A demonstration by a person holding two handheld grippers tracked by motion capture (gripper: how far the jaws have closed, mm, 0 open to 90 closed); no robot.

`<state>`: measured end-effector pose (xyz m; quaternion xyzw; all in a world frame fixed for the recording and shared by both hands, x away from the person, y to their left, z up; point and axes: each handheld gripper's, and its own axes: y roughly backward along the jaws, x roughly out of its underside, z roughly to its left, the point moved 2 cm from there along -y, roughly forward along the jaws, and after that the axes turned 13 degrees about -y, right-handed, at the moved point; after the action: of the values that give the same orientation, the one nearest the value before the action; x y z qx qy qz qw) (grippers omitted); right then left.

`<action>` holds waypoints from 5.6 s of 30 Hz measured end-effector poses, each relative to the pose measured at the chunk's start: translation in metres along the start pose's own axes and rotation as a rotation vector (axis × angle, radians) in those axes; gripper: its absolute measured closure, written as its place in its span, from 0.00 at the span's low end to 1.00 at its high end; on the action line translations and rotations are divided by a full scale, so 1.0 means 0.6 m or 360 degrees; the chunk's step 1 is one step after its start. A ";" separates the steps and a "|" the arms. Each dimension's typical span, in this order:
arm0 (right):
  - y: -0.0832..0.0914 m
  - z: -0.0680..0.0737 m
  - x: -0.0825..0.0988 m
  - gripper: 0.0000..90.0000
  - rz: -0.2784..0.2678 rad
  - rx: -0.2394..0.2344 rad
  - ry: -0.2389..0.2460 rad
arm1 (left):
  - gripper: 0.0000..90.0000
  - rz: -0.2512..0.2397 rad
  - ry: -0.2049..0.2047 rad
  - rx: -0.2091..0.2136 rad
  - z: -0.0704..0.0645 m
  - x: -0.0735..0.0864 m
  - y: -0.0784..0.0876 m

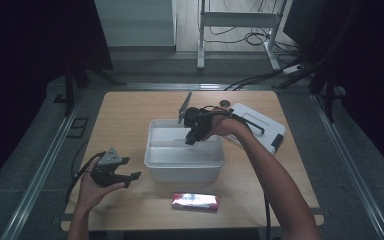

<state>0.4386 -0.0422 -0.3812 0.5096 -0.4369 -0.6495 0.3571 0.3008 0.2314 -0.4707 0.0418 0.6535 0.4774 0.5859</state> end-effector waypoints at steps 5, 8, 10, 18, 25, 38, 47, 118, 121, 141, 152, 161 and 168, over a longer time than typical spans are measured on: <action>-0.005 0.001 -0.002 0.87 0.0033 0.0000 0.0009 | 0.31 -0.0007 0.0019 0.0014 0.003 0.004 0.000; -0.010 -0.001 -0.002 0.88 0.0049 0.0005 0.0019 | 0.31 -0.0003 0.0035 0.0007 0.006 0.008 0.001; -0.013 -0.002 -0.002 0.90 0.0054 0.0011 0.0031 | 0.31 -0.0010 0.0041 0.0006 0.007 0.008 0.002; -0.020 -0.003 -0.005 0.98 0.0112 0.0011 0.0037 | 0.31 -0.0005 0.0037 0.0010 0.006 0.008 0.002; -0.021 -0.002 -0.008 0.99 0.0134 0.0023 0.0041 | 0.31 -0.0009 0.0038 0.0010 0.006 0.008 0.003; -0.019 0.003 -0.010 0.99 0.0131 0.0053 0.0054 | 0.31 -0.0007 0.0042 0.0006 0.007 0.010 0.004; -0.005 0.013 -0.012 1.00 0.0076 0.0076 0.0050 | 0.31 -0.0011 0.0041 0.0003 0.007 0.010 0.006; 0.154 0.028 0.140 1.00 -0.0234 0.0233 -0.0193 | 0.31 0.0006 0.0092 0.0049 0.000 0.008 0.002; 0.156 0.027 0.144 1.00 -0.0234 0.0238 -0.0200 | 0.31 0.0012 0.0088 0.0050 0.000 0.009 0.001; 0.198 0.037 0.242 1.00 -0.0286 0.0292 -0.0331 | 0.31 0.0037 0.0082 0.0064 -0.001 0.009 -0.003; 0.203 0.037 0.289 1.00 -0.0307 0.0305 -0.0398 | 0.31 0.0045 0.0087 0.0061 -0.001 0.009 -0.007; 0.213 0.044 0.345 1.00 -0.0302 0.0324 -0.0468 | 0.31 0.0057 0.0084 0.0060 -0.002 0.010 -0.010; 0.208 0.046 0.372 1.00 -0.0306 0.0311 -0.0502 | 0.31 0.0061 0.0087 0.0061 -0.002 0.010 -0.011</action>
<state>0.3637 -0.2850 -0.3402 0.4732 -0.4978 -0.7068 0.1695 0.3010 0.2307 -0.4796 0.0526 0.6773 0.4769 0.5577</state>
